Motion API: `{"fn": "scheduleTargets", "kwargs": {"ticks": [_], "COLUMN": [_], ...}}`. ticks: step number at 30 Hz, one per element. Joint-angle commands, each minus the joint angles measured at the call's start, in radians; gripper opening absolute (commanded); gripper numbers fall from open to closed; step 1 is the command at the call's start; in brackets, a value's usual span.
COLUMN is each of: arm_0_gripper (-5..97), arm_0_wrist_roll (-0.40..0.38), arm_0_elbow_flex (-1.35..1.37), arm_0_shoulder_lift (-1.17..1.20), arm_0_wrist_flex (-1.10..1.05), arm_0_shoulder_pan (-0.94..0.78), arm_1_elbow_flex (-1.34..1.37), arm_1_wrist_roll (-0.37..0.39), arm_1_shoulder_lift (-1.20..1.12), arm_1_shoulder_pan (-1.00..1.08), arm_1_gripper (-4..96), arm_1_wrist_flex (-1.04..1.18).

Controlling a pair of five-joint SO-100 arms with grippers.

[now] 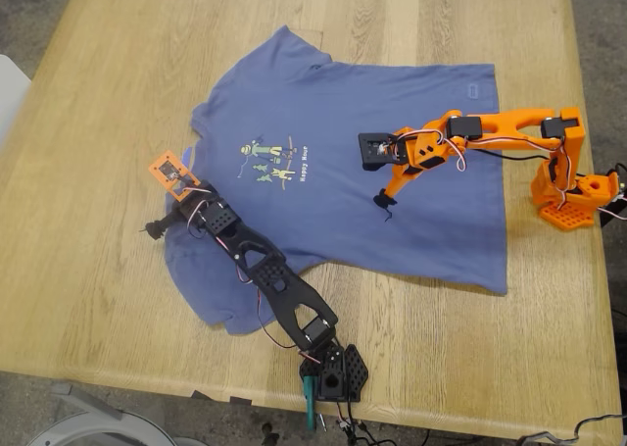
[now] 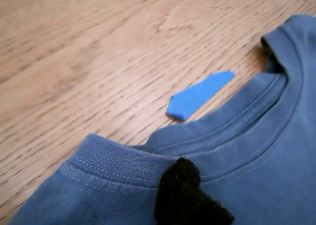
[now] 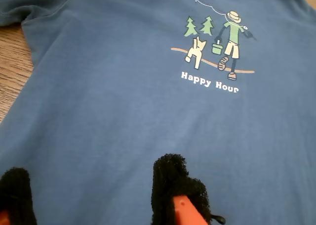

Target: Fold a T-shirt

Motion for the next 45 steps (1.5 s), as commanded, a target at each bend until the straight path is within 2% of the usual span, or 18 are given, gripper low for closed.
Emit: {"fn": "scheduleTargets", "kwargs": {"ticks": [1,5,8,14,16,20,32,38,41,45], "arm_0_gripper": [73,72,71,66,61,49,27,26,35,38], "arm_0_wrist_roll": [0.006,0.000,-0.008,-0.025,-0.046,-0.141,-0.221,-0.210,-0.206,-0.189], "arm_0_elbow_flex": [-0.316,-0.755,-0.885,-0.900,-0.900,-0.899,-0.899,-0.902,-0.902,-0.902], "arm_0_shoulder_lift": [-0.032,-0.301,-0.397,-0.411,-0.411,-0.405,-0.360,-0.370,-0.403,-0.459], "arm_0_wrist_flex": [0.081,0.287,0.319,0.373,0.391,0.405,0.538,0.635,0.638,0.635], "arm_0_shoulder_pan": [0.006,0.011,0.015,0.025,0.029,0.046,0.100,0.129,0.133,0.132], "arm_1_elbow_flex": [-0.052,-0.049,-0.049,-0.052,-0.052,-0.052,-0.026,-0.017,-0.026,-0.026], "arm_1_wrist_roll": [0.008,0.012,0.014,0.015,0.018,0.023,0.041,0.041,0.041,0.043], "arm_1_shoulder_lift": [0.006,-0.009,-0.017,-0.029,-0.035,-0.054,-0.107,-0.107,-0.107,-0.094], "arm_1_shoulder_pan": [-0.014,-0.031,-0.035,-0.038,-0.038,-0.038,-0.002,0.011,0.006,0.002], "arm_1_gripper": [34.9,34.9,35.0,34.9,34.5,33.2,31.3,31.3,31.3,31.3], "arm_1_wrist_flex": [-0.015,-0.029,-0.037,-0.044,-0.051,-0.078,-0.175,-0.184,-0.173,-0.155]}}
